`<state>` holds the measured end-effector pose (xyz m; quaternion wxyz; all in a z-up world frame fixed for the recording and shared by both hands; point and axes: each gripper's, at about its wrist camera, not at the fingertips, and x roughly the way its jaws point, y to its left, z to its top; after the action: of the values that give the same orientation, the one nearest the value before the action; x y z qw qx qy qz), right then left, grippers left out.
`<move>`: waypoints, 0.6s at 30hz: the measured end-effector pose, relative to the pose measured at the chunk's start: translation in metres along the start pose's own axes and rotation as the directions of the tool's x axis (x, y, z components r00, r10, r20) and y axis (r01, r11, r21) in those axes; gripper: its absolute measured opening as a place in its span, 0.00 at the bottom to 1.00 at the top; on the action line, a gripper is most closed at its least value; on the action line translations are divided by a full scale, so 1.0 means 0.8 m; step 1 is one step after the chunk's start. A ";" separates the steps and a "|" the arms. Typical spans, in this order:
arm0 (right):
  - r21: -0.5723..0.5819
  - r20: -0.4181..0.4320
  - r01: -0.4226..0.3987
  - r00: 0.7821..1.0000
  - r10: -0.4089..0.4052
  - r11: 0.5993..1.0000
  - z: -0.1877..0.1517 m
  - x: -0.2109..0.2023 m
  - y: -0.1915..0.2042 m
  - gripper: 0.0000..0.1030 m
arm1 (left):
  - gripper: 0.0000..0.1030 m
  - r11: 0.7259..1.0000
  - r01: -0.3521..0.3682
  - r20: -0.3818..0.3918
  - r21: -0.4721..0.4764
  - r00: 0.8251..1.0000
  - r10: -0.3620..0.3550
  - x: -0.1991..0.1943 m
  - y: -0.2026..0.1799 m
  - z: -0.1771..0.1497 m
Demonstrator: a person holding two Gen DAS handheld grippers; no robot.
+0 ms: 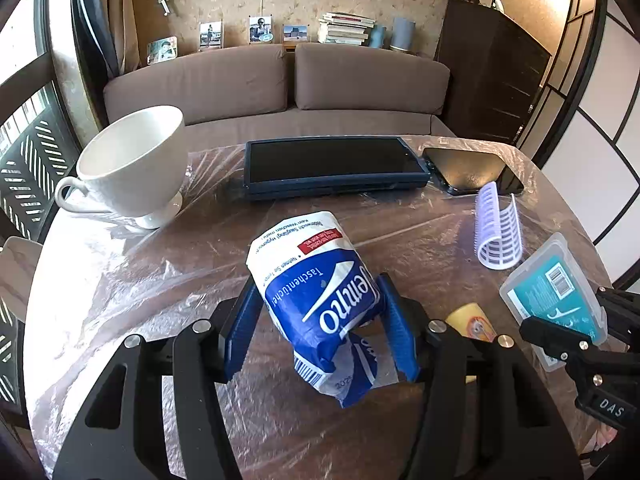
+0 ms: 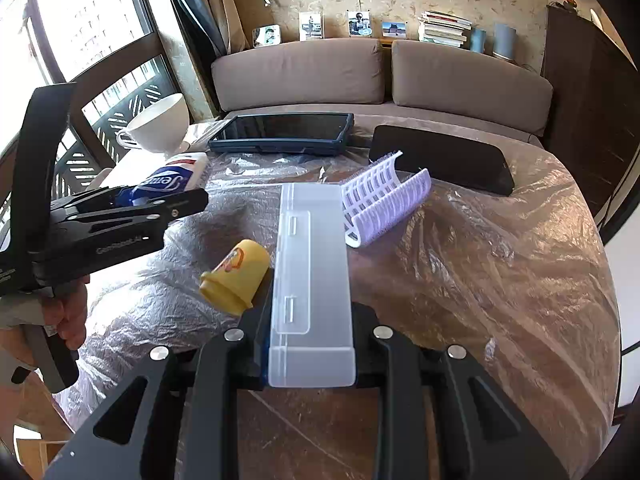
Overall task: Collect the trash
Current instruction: 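Close the left tool on the blue Tempo tissue pack while the right tool grasps the white plastic case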
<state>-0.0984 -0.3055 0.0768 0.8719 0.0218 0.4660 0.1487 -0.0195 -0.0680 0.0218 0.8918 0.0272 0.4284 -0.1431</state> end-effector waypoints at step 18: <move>-0.004 -0.012 0.019 1.000 -0.019 1.000 -0.023 -0.028 -0.002 0.25 | 0.57 1.000 -0.005 -0.005 0.026 1.000 0.006 -0.044 -0.021 -0.039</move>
<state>-0.1245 -0.3154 0.0842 0.8704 0.0148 0.4714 0.1411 -0.0684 -0.0706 0.0306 0.8906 0.0401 0.4289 -0.1460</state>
